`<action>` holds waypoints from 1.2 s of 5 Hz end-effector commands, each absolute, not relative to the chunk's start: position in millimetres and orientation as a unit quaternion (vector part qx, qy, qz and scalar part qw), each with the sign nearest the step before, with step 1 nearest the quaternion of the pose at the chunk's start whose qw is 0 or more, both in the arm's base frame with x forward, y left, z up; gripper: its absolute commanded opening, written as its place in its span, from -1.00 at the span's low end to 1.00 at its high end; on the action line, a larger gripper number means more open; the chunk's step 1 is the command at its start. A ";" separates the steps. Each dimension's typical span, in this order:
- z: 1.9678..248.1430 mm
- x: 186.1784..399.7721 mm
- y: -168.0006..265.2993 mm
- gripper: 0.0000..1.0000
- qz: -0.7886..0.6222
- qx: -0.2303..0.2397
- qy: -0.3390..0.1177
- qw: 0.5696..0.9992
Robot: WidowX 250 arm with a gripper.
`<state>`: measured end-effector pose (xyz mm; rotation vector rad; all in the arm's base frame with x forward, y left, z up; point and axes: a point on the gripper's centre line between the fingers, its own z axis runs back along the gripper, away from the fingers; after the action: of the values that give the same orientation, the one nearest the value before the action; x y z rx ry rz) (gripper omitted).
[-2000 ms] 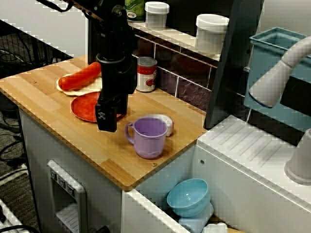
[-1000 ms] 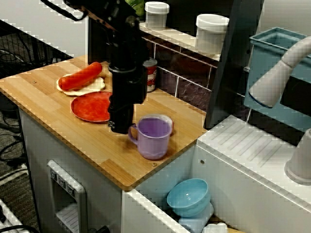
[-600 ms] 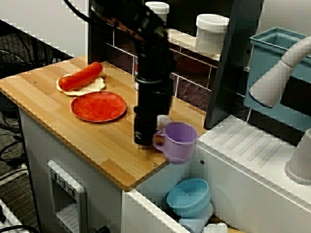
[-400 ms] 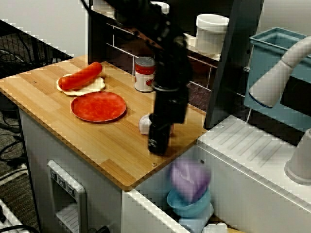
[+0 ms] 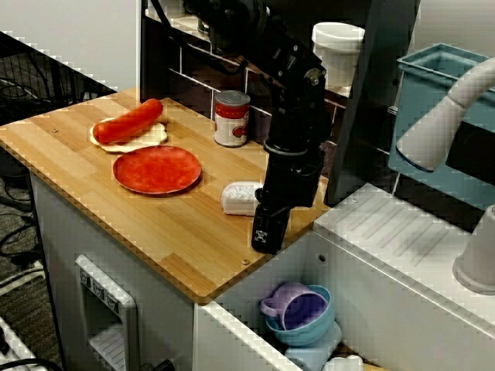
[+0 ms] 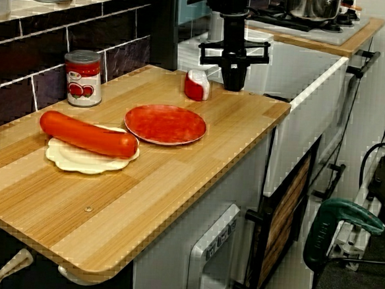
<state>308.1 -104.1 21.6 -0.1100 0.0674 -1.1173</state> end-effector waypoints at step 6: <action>84.2 310.0 -66.2 1.00 -0.469 -0.043 -0.037 0.881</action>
<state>298.7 -62.8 58.0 -0.1267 0.0160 -0.9757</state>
